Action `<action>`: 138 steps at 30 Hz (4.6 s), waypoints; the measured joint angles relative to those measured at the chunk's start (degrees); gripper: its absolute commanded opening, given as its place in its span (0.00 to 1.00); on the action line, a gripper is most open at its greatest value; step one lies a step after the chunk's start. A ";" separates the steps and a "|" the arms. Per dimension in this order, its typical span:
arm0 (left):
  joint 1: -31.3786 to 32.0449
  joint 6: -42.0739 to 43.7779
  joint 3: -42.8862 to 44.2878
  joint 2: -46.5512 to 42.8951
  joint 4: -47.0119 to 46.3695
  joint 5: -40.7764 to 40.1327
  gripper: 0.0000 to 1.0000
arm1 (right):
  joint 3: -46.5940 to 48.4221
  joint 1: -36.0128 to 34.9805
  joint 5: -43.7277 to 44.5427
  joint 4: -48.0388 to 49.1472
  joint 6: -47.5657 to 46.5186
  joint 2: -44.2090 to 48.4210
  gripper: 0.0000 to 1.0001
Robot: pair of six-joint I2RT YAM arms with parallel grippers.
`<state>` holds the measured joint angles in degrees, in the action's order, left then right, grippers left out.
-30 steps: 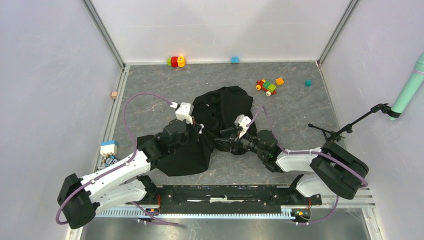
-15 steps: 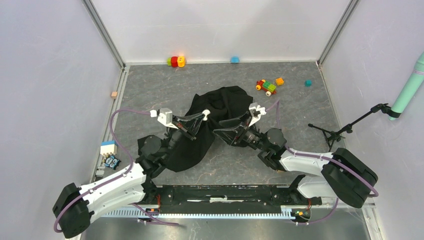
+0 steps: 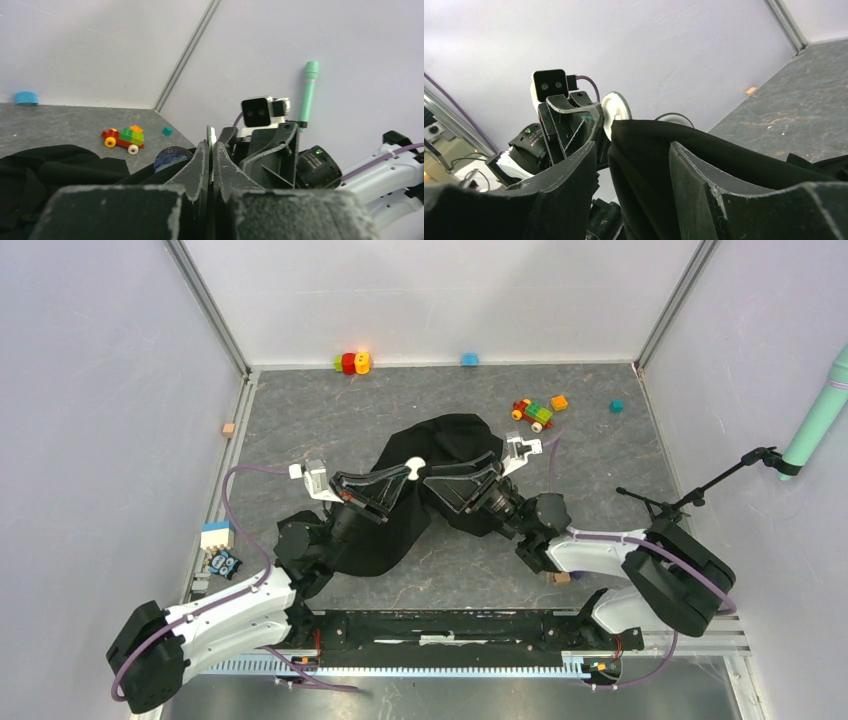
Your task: Remove the brooch from the garment
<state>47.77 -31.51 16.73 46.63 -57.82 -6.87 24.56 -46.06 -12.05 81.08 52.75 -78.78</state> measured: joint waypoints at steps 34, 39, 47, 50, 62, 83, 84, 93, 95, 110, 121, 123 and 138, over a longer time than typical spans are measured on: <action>-1.20 -2.91 -3.48 3.72 -8.44 6.08 0.02 | 3.32 0.07 -5.44 4.61 16.31 -8.98 0.13; -1.22 -2.75 -4.09 -0.24 -5.14 7.98 0.02 | 3.34 0.02 -7.93 4.61 16.85 -8.52 0.03; -1.01 -3.43 -4.26 -6.25 1.38 10.05 0.33 | 3.28 0.02 -12.09 3.87 11.63 -5.31 0.00; -0.66 -4.22 -3.21 -10.08 8.59 10.69 0.38 | 3.17 0.20 -12.85 1.09 7.13 -2.32 0.00; -4.52 -4.46 10.34 -10.67 38.51 21.53 0.39 | 3.82 0.59 -18.18 -15.34 -6.19 5.29 0.00; -8.63 -7.34 7.89 -10.95 36.06 26.71 0.02 | 3.06 0.83 -21.66 -9.46 1.92 2.86 0.21; -8.63 -7.34 7.89 -10.97 35.69 26.75 0.02 | 3.06 0.85 -21.66 -8.31 2.97 2.49 0.22; -8.63 -7.34 7.26 -10.34 33.44 27.02 0.02 | 3.06 0.87 -21.44 -6.95 5.62 2.16 0.24; -8.63 -7.32 7.26 -10.10 32.87 27.30 0.02 | 3.06 0.90 -21.31 -6.95 5.92 2.08 0.19; -9.25 -3.19 5.35 -9.94 28.26 32.17 0.02 | 3.28 1.31 -23.26 -3.37 11.06 -1.14 0.10; -9.40 -1.75 2.89 -10.86 23.91 33.53 0.02 | 3.82 1.60 -24.61 -0.37 16.37 -3.61 0.10; -9.40 -1.20 2.86 -10.64 23.71 33.51 0.02 | 4.09 1.70 -24.76 0.24 17.46 -4.31 0.10; -8.52 7.34 6.58 -8.22 33.07 26.73 0.02 | 8.46 4.24 -27.06 -13.18 13.64 -5.20 0.04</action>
<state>39.24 -24.16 23.31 38.41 -24.75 19.86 33.01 -41.82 -39.11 67.90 66.39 -83.99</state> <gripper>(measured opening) 0.051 0.157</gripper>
